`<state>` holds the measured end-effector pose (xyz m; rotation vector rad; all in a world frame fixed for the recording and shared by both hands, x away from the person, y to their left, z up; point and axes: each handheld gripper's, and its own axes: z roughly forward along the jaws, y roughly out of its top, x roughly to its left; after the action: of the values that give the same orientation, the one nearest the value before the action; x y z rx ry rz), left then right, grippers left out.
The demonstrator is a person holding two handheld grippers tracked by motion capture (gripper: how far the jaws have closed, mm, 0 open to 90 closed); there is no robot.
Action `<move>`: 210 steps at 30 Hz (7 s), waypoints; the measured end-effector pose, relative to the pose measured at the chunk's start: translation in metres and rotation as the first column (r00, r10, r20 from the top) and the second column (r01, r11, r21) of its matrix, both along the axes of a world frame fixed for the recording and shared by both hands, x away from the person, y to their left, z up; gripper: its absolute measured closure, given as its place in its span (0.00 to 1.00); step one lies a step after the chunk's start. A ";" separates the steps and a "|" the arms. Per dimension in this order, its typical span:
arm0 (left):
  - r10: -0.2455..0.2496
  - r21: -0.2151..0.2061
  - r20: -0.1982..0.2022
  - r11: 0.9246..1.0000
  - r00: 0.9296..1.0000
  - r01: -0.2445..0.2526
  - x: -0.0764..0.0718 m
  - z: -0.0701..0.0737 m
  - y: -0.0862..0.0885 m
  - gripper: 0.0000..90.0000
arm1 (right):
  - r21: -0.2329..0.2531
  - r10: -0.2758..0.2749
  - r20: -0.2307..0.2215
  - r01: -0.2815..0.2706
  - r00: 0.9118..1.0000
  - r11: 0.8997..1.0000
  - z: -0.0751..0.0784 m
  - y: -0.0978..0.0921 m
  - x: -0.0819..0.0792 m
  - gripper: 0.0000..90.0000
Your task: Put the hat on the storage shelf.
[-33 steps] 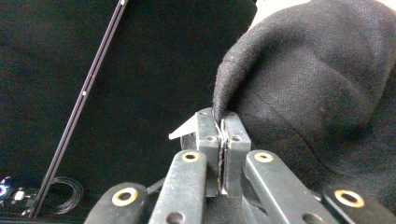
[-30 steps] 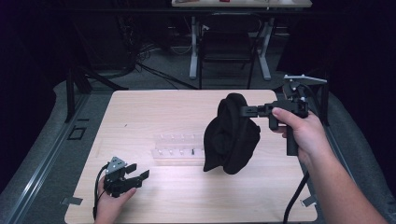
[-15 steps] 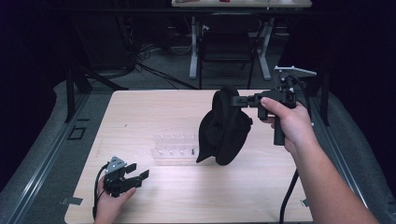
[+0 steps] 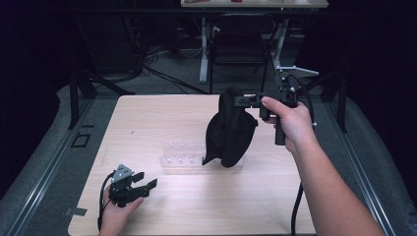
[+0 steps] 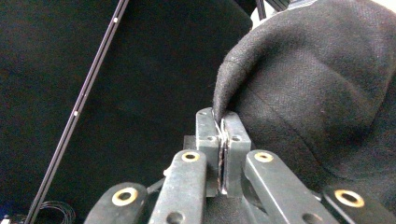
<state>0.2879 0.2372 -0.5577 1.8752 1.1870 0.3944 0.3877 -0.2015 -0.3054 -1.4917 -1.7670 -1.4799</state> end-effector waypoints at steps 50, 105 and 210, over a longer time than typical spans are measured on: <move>-0.133 -0.015 0.098 0.991 0.986 0.135 -0.005 0.030 -0.036 0.49 | 0.040 0.016 -0.024 -0.015 1.000 0.999 -0.026 0.040 0.022 0.98; -0.316 0.030 0.170 0.948 0.933 0.316 0.009 0.089 -0.128 0.76 | 0.069 0.013 -0.007 -0.012 1.000 0.998 -0.031 0.053 0.020 0.97; -0.162 0.004 0.117 0.987 0.980 0.163 0.009 0.044 -0.072 0.53 | -0.171 -0.153 0.233 0.196 0.960 0.966 -0.028 -0.050 -0.042 0.68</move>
<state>0.2973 0.1654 -0.5137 1.9012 0.9489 0.4033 0.3460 -0.2519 -0.3339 -1.6739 -1.9998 -1.6552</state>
